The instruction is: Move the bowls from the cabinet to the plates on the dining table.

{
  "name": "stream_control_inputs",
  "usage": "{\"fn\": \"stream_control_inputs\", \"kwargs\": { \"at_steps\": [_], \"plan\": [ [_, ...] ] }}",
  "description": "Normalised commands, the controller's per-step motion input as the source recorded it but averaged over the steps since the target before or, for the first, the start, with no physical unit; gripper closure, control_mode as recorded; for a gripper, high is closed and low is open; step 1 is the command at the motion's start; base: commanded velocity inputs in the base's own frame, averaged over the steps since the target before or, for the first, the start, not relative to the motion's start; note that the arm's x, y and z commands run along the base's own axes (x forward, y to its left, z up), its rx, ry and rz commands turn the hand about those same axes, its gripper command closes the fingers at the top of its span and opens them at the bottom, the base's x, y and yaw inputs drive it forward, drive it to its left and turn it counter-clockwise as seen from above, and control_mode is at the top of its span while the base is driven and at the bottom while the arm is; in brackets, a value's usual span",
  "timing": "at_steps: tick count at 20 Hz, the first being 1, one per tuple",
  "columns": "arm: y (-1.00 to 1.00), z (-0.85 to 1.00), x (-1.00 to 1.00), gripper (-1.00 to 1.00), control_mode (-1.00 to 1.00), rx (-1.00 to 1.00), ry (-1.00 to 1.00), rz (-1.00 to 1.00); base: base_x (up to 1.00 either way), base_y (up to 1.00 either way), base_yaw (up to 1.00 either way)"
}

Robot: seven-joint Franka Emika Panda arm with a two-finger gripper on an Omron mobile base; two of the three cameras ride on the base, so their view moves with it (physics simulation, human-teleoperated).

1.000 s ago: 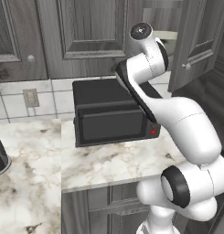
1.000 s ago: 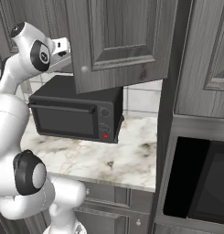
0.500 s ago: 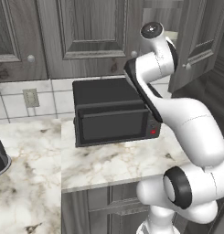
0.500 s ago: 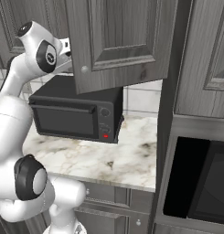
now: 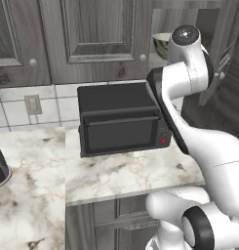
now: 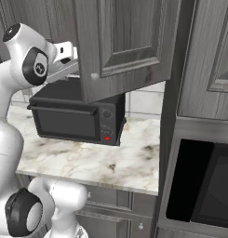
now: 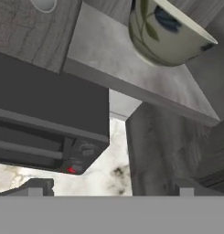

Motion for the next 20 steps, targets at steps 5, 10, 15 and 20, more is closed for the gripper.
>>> {"fn": "stream_control_inputs", "kwargs": {
  "at_steps": [5, 10, 15, 20],
  "plan": [
    [-0.36, 0.07, -0.64, -1.00, -1.00, 0.00, -0.04, 0.00, 0.00, 0.00, 0.00],
    [-0.66, 0.00, -0.21, -1.00, -1.00, 0.00, -0.03, 0.00, 0.00, 0.00, 0.00],
    [-0.83, 0.00, -0.04, -1.00, -1.00, 0.00, -0.02, 0.00, 0.00, 0.00, 0.00],
    [-0.81, 0.00, 0.00, -1.00, -1.00, 0.00, 0.00, 0.00, 0.00, 0.00, 0.00]
  ]
}}
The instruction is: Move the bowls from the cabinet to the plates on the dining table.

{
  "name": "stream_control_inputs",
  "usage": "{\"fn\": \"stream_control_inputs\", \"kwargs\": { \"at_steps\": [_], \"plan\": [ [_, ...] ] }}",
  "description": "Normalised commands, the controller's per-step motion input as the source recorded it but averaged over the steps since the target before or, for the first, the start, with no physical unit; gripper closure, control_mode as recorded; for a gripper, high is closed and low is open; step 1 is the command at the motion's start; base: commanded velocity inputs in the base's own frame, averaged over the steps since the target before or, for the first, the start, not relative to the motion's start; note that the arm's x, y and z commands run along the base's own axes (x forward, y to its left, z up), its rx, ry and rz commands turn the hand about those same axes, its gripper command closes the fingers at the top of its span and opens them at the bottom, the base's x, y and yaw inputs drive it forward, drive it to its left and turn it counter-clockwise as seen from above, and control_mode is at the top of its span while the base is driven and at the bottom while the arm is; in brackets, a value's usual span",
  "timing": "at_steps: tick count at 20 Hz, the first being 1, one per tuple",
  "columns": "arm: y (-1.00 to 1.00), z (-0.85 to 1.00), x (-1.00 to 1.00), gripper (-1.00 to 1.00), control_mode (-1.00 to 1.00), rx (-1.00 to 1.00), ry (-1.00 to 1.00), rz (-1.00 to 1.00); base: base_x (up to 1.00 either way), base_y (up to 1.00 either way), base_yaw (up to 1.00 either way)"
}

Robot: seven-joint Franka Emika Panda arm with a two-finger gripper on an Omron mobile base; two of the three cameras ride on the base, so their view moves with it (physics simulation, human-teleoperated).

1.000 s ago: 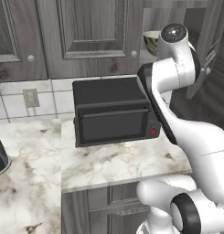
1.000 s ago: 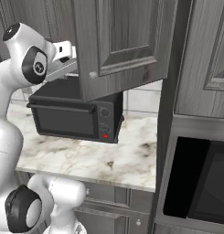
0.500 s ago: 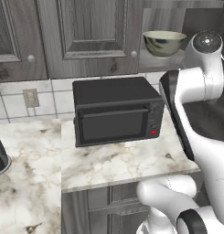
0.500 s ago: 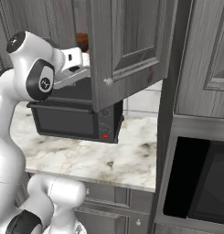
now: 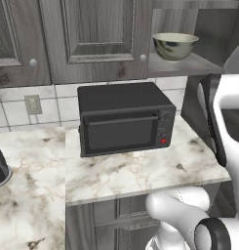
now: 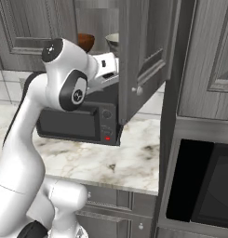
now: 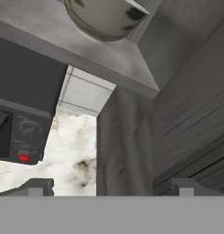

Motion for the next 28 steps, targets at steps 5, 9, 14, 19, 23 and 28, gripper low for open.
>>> {"fn": "stream_control_inputs", "kwargs": {
  "at_steps": [5, 9, 14, 19, 23, 28],
  "plan": [
    [-0.80, 0.00, 0.00, -1.00, -1.00, 0.00, 0.00, 0.00, 0.00, 0.00, 0.00],
    [-0.67, 0.00, 0.00, -1.00, -1.00, 0.00, 0.00, 0.00, 0.00, 0.00, 0.00],
    [-0.42, 0.00, 0.00, -1.00, -1.00, 0.00, 0.00, 0.00, 0.00, 0.00, 0.00],
    [-0.22, -0.01, 0.00, -1.00, -1.00, 0.00, 0.00, 0.00, 0.00, 0.00, 0.00],
    [0.10, -0.05, -0.03, -1.00, -1.00, 0.02, 0.00, 0.00, 0.00, 0.00, 0.00],
    [0.37, 0.00, -0.06, -1.00, -1.00, 0.09, -0.02, 0.00, 0.00, 0.00, 0.00]
  ]
}}
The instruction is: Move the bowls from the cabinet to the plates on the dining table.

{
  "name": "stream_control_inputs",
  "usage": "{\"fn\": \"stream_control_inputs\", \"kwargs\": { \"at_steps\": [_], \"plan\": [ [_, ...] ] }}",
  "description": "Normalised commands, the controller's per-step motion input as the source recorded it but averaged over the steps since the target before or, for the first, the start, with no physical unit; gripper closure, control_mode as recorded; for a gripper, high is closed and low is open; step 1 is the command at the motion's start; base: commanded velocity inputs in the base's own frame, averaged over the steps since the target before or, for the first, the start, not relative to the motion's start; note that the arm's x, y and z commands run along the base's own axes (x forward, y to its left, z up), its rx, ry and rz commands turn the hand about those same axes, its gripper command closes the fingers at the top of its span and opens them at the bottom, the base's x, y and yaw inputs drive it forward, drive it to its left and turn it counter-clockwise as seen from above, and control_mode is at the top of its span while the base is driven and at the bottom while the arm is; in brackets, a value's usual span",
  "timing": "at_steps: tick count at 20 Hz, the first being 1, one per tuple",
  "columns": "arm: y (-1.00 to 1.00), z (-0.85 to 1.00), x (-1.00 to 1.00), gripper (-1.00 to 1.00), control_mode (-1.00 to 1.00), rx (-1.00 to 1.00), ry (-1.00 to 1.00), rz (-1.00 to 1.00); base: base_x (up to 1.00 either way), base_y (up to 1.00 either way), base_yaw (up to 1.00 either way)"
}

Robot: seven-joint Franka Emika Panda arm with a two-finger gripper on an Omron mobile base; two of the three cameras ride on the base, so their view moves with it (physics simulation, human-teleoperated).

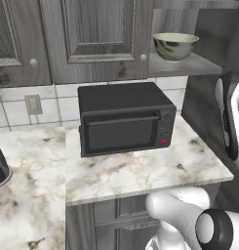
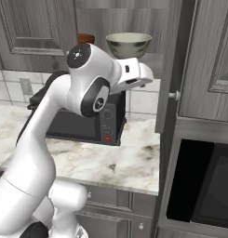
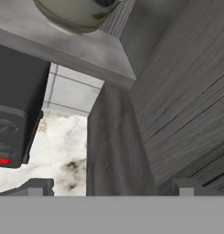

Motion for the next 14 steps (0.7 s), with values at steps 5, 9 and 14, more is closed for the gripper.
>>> {"fn": "stream_control_inputs", "kwargs": {
  "at_steps": [5, 9, 14],
  "plan": [
    [0.47, 0.00, 0.00, -1.00, -1.00, 0.07, -0.02, 0.00, 0.00, 0.00, 0.00],
    [0.44, 0.00, 0.00, -1.00, -1.00, 0.04, -0.02, 0.00, 0.00, 0.00, 0.00],
    [0.50, 0.00, 0.00, -1.00, -1.00, 0.04, -0.05, 0.00, 0.00, 0.00, 0.00]
  ]
}}
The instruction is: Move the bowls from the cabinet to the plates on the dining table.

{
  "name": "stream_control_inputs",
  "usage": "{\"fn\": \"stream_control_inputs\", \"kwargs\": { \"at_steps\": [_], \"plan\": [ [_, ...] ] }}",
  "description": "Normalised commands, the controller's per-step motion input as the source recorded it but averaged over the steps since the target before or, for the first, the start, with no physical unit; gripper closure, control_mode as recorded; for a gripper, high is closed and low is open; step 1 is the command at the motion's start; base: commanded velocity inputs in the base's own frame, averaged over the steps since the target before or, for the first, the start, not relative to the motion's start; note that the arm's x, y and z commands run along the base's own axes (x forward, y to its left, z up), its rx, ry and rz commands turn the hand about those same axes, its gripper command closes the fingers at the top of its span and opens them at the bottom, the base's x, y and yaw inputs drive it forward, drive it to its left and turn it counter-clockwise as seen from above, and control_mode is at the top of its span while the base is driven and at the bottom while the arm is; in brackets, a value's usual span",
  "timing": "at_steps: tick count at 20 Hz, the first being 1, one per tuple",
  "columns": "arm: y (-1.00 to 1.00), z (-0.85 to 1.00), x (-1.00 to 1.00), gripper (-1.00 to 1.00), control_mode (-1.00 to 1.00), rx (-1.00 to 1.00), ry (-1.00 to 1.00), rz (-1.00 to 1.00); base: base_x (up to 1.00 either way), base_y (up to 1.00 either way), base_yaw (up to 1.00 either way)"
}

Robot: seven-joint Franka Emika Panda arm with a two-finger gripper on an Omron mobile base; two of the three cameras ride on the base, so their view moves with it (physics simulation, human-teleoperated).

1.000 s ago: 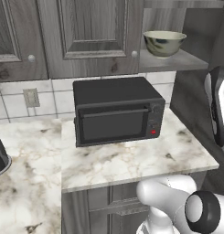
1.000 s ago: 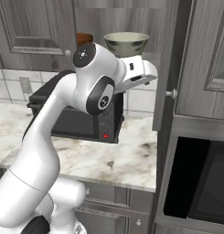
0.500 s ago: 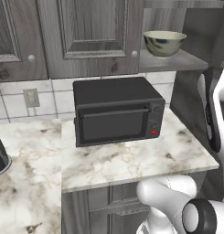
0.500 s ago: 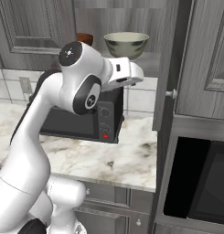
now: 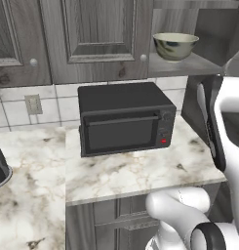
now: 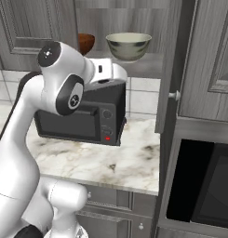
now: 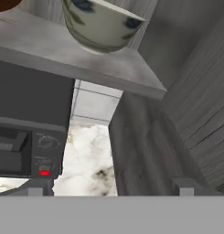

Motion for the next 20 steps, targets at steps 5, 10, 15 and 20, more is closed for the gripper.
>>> {"fn": "stream_control_inputs", "kwargs": {
  "at_steps": [5, 10, 15, 20],
  "plan": [
    [0.42, 0.00, 0.00, -1.00, -1.00, 0.11, -0.06, 0.00, 0.00, 0.00, 0.00],
    [0.38, 0.00, 0.00, -1.00, -1.00, 0.17, -0.06, 0.02, 0.00, 0.00, 0.00],
    [0.38, 0.08, 0.04, -1.00, -1.00, 0.10, -0.01, 0.01, 0.00, 0.00, 0.00],
    [0.41, 0.09, 0.08, -1.00, -1.00, 0.02, 0.00, 0.00, 0.00, 0.00, 0.00]
  ]
}}
